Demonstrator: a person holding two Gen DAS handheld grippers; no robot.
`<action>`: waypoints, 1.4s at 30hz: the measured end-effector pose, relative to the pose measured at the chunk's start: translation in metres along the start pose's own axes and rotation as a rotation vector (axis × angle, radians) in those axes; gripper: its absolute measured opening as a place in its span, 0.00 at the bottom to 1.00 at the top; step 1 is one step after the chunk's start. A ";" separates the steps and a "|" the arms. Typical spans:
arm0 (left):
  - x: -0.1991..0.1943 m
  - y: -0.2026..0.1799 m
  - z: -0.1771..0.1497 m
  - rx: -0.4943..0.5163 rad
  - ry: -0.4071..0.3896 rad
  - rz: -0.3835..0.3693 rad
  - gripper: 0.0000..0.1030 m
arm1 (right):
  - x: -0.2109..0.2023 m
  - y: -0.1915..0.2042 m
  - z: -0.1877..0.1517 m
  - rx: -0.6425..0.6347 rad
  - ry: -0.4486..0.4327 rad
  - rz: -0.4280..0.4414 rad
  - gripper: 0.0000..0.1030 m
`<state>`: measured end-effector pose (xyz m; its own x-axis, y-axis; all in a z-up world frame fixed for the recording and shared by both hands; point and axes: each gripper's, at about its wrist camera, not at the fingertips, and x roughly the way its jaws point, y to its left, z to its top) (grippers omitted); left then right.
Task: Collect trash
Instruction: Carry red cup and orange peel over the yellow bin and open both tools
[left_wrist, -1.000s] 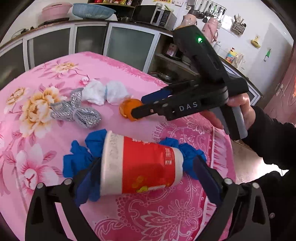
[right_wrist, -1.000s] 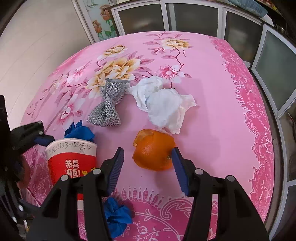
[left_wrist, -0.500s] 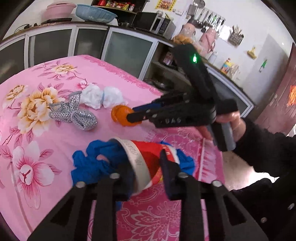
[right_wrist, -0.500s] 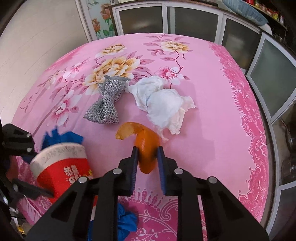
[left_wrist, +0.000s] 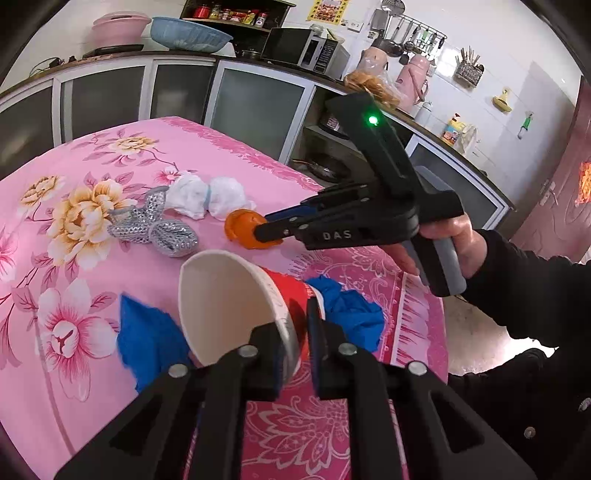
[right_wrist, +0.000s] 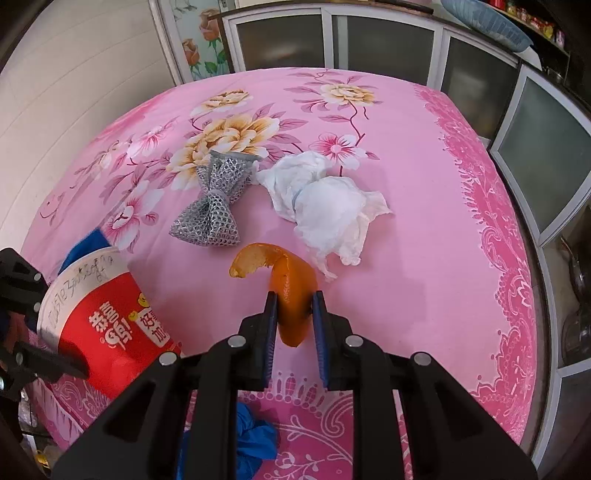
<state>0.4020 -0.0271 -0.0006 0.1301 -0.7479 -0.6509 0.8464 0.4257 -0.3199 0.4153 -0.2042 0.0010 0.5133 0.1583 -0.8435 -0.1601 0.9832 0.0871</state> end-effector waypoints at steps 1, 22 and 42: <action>0.001 -0.001 0.000 0.000 -0.002 -0.006 0.07 | -0.001 0.000 0.000 0.000 -0.004 0.001 0.16; -0.091 -0.035 -0.026 -0.054 -0.219 -0.016 0.03 | -0.091 -0.003 -0.035 0.035 -0.149 0.060 0.13; -0.053 -0.147 -0.069 -0.043 -0.188 -0.121 0.03 | -0.214 -0.076 -0.223 0.249 -0.206 -0.055 0.13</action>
<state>0.2351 -0.0146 0.0339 0.1266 -0.8746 -0.4681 0.8392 0.3460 -0.4196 0.1295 -0.3325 0.0567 0.6792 0.0939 -0.7280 0.0709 0.9788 0.1924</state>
